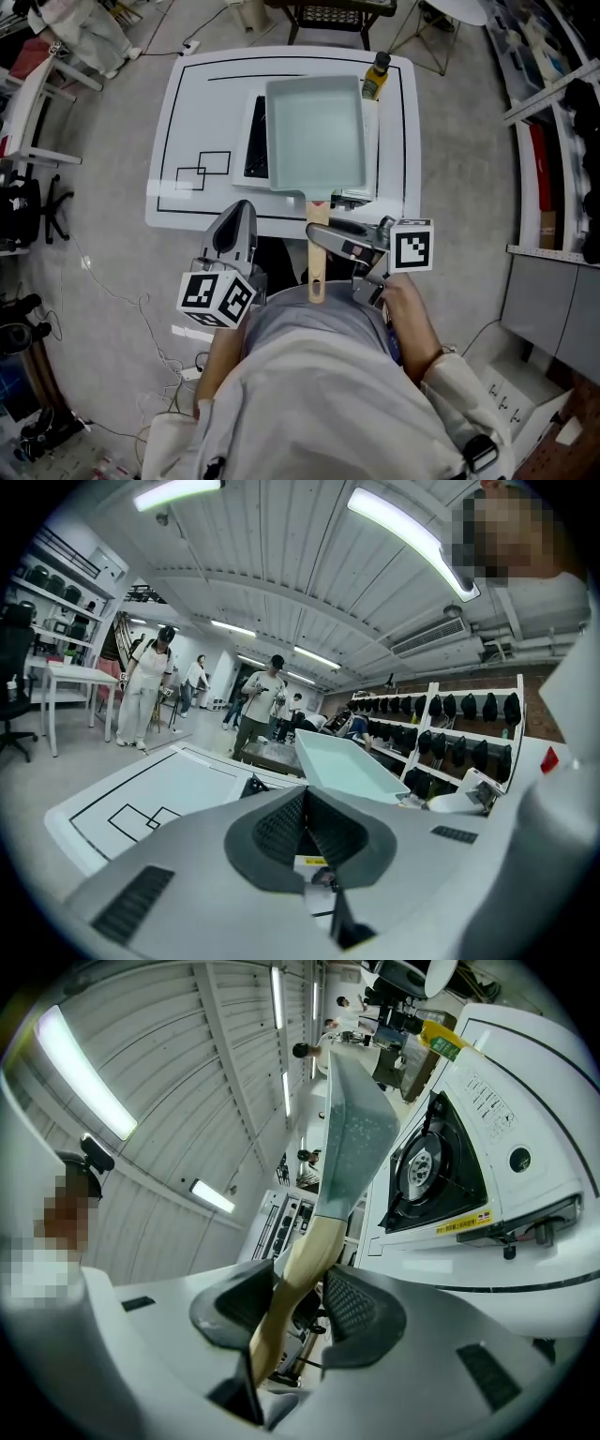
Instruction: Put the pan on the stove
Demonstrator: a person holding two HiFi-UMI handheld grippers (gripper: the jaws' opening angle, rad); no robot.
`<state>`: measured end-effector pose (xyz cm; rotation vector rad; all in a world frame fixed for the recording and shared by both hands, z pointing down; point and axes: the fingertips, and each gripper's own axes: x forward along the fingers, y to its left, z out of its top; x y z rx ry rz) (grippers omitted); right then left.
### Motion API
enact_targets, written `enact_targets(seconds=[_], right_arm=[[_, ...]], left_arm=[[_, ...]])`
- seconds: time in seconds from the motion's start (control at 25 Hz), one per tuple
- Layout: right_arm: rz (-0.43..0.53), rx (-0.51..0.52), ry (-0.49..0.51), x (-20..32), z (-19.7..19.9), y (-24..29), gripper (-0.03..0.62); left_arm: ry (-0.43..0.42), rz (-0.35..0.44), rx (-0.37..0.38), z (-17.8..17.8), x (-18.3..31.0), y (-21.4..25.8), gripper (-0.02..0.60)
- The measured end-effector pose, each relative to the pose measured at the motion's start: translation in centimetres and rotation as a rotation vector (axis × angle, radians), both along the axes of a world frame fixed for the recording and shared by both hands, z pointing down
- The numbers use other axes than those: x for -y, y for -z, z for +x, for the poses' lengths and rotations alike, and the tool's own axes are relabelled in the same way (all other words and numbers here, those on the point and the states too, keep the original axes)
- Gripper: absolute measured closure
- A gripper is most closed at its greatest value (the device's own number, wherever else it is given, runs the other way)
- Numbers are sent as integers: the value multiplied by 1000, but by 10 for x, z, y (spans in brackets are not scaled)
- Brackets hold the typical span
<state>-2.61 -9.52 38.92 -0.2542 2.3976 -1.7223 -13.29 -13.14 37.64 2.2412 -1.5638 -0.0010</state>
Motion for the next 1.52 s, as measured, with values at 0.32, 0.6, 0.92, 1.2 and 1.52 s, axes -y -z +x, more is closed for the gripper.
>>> enact_targets(seconds=[0.32,0.6,0.92,1.2,1.52], right_arm=[[-25,-17,-28,13,-13,-8,428],[-31,-9,-34,21,-25,-9,427],[-51,-1,-48,28,-35,-13,427],[-58,-5,-79,37,-39,-15,427],[-76,-5,-90,42,-41,-20,427]], left_arm=[[-40,17,38,-10,9,1,575],[-48,-23,36,-22,11,-9,575],[-60,-47,39,-32,16,-15,575],[-48,-52,18,-39,18,-18,575],[-47,-70,23,-44,19,-21,575]])
